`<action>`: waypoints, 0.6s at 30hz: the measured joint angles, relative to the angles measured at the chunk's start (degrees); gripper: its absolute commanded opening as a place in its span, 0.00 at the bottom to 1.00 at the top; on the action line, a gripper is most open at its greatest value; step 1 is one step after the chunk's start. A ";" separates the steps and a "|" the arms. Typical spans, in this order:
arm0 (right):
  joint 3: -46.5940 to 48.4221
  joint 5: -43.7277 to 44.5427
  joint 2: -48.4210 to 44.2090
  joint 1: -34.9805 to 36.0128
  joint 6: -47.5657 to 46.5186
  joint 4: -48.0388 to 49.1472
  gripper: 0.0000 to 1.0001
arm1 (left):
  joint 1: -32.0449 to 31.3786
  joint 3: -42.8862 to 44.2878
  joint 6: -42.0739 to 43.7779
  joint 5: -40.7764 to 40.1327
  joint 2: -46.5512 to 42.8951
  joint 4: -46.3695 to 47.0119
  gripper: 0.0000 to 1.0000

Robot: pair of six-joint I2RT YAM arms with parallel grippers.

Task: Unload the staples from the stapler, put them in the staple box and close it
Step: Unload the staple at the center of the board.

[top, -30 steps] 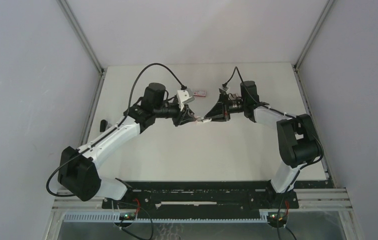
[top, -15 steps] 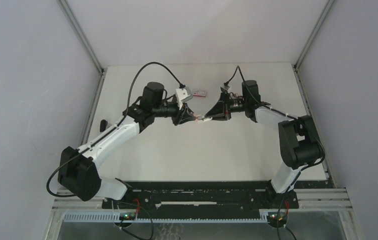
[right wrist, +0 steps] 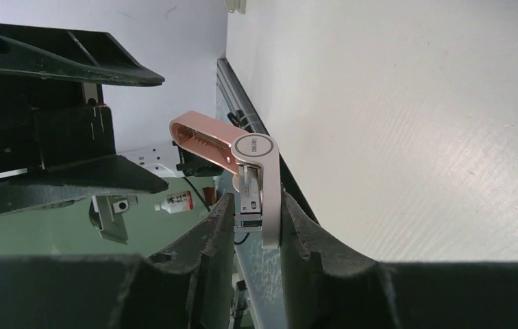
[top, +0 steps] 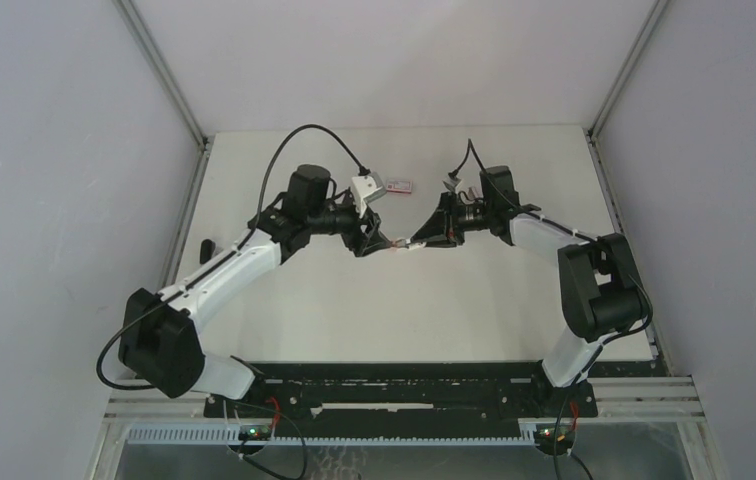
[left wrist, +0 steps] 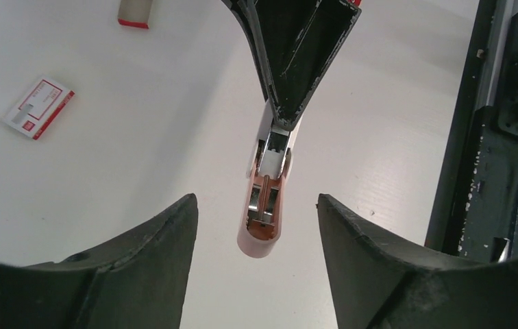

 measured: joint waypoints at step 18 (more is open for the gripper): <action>3.43 5.57 -4.17 1.40 -16.94 -11.28 0.09 | 1.84 8.39 0.00 4.76 7.28 -10.75 0.98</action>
